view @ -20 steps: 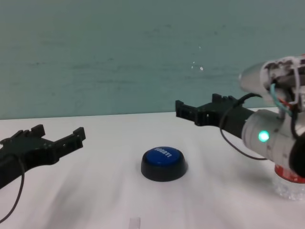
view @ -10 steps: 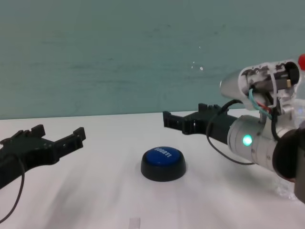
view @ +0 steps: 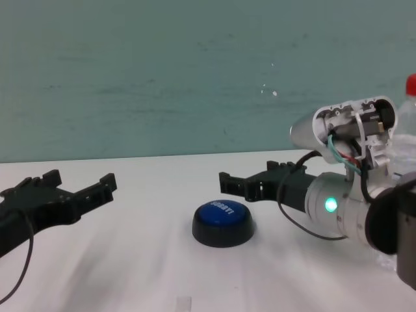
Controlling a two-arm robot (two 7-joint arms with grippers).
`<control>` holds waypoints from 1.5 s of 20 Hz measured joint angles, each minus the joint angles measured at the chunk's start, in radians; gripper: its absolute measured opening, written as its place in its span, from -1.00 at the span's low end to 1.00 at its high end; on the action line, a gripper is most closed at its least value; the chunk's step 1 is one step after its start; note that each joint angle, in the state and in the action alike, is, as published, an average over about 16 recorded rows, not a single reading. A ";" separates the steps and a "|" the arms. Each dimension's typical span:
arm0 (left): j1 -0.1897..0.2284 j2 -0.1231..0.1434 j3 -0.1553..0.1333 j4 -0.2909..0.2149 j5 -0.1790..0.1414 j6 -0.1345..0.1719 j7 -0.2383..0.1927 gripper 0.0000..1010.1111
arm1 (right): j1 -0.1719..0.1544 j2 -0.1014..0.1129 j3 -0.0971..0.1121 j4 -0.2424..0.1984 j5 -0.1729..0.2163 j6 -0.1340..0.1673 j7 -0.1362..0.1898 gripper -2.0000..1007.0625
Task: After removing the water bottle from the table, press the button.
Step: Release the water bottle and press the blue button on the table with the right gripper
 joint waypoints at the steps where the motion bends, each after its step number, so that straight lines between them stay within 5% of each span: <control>1: 0.000 0.000 0.000 0.000 0.000 0.000 0.000 0.99 | 0.000 0.000 0.000 0.003 0.000 0.004 -0.001 0.99; 30: 0.000 0.000 0.000 0.000 0.000 0.000 0.000 0.99 | 0.011 -0.006 0.011 0.065 -0.004 0.057 -0.008 0.99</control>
